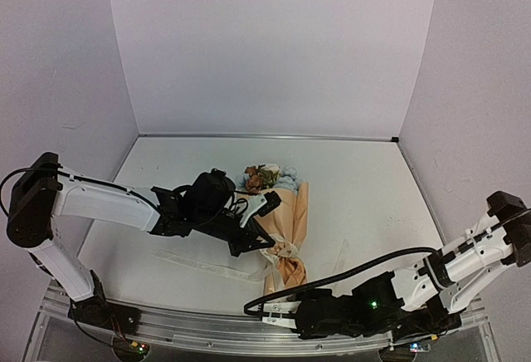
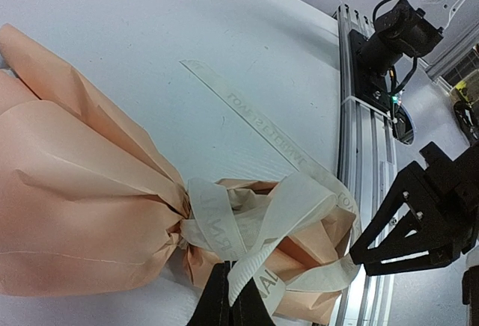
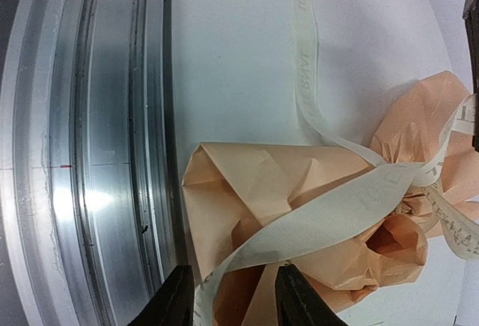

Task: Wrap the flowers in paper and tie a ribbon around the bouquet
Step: Cross the ribbon over the folded bouquet.

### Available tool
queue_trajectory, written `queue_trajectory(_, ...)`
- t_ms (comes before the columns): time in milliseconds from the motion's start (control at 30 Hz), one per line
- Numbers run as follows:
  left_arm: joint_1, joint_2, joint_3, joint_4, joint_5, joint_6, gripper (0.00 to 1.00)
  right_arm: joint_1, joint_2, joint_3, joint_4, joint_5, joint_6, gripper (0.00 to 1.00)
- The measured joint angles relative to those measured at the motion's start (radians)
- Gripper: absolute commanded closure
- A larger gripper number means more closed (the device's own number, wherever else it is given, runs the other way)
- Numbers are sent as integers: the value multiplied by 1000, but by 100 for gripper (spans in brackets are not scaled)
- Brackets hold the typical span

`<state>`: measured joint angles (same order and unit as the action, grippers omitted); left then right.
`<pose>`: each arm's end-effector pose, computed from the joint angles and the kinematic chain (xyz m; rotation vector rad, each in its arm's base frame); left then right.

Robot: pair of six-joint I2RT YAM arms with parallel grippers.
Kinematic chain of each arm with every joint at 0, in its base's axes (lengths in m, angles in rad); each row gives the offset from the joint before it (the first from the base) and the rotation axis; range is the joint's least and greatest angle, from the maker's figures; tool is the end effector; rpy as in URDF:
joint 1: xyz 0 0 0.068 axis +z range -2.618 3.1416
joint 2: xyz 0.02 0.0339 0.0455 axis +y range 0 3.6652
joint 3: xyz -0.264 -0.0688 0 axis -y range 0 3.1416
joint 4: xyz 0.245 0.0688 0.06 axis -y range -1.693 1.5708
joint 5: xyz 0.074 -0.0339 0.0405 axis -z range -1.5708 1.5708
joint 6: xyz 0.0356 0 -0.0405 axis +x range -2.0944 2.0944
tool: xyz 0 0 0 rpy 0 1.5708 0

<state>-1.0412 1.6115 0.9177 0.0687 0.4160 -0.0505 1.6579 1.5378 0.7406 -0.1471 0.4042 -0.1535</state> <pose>0.1613 -0.3040 0.2044 1.3284 1.9297 -1.0387 -0.0111 0.2881 0.1575 -1.7999 1.6152 0.1730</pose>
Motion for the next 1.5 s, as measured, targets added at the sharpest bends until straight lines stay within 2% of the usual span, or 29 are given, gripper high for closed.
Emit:
queue_trajectory(100,2,0,5,-8,0,0,100,6,24,0,0,7,17,73)
queue_trajectory(267,2,0,6,-13,0,0,100,10,30,0,1,50,33,99)
queue_trajectory(300,3,0,6,-14,0,0,100,10,30,0,1,58,37,100)
queue_trajectory(467,3,0,6,-14,-1,-3,99,10,-10,0,-15,88,27,100)
queue_trajectory(600,3,-5,-9,11,-12,-23,99,-3,-116,6,-81,85,29,100)
queue_trajectory(700,3,-34,-51,40,-26,-49,98,-54,-199,34,-171,47,59,100)
queue_trajectory(833,4,-70,-99,74,-38,-81,98,-190,-245,103,-295,-59,150,100)
queue_trajectory(1133,4,-114,-136,135,-59,-110,98,-419,-154,206,-435,-272,383,100)
queue_trajectory(1500,4,-121,-155,173,-79,-115,97,-499,0,295,-440,-450,565,100)
